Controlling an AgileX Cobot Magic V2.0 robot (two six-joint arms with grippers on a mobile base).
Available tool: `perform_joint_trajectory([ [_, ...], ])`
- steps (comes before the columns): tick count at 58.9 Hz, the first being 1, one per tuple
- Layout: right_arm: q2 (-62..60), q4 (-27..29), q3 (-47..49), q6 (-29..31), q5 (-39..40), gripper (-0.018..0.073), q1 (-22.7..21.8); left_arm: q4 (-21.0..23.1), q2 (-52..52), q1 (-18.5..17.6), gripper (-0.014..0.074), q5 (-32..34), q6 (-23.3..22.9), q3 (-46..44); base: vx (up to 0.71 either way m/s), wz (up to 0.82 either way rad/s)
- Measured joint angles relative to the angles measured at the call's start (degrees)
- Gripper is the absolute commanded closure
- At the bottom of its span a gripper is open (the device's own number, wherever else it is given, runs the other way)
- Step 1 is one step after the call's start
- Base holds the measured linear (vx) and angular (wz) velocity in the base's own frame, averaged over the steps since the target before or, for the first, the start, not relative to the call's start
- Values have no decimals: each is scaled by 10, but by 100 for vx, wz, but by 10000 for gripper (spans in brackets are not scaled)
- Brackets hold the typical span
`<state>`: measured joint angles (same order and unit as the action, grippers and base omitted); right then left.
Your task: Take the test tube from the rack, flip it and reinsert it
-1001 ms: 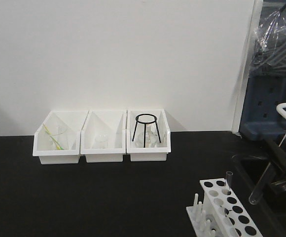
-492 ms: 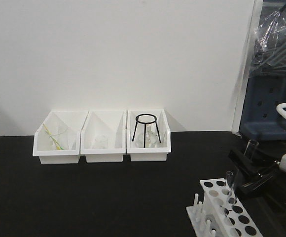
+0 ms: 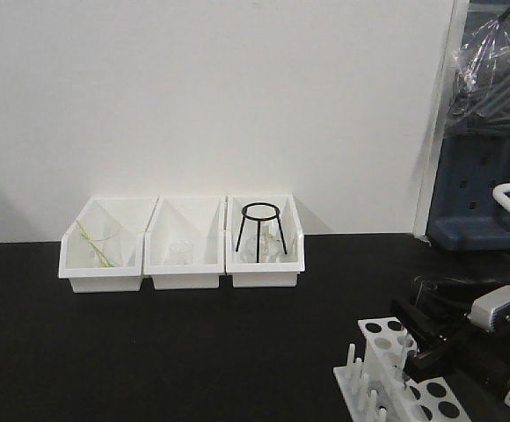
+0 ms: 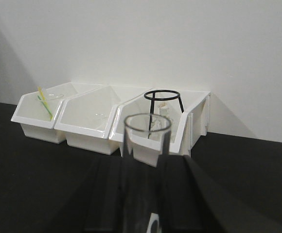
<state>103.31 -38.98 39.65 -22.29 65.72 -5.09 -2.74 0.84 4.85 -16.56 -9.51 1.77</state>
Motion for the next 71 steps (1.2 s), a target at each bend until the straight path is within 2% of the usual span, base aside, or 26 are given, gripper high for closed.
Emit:
perform_joint_trajectory([
  [17, 47, -26, 1, 7, -1, 568, 0, 0, 0, 0, 603, 0, 0, 0, 0, 0],
  [35, 72, -26, 3, 14, 16, 540, 0, 0, 0, 0, 603, 0, 0, 0, 0, 0],
  [43, 72, -26, 3, 15, 16, 446, 0, 0, 0, 0, 603, 0, 0, 0, 0, 0],
  [58, 70, -26, 3, 16, 7, 122, 0, 0, 0, 0, 603, 0, 0, 0, 0, 0],
  [63, 52, -21, 2, 12, -8, 84, 0, 0, 0, 0, 603, 0, 0, 0, 0, 0],
  [71, -27, -1, 2, -28, -30, 115, 0, 0, 0, 0, 603, 0, 0, 0, 0, 0],
])
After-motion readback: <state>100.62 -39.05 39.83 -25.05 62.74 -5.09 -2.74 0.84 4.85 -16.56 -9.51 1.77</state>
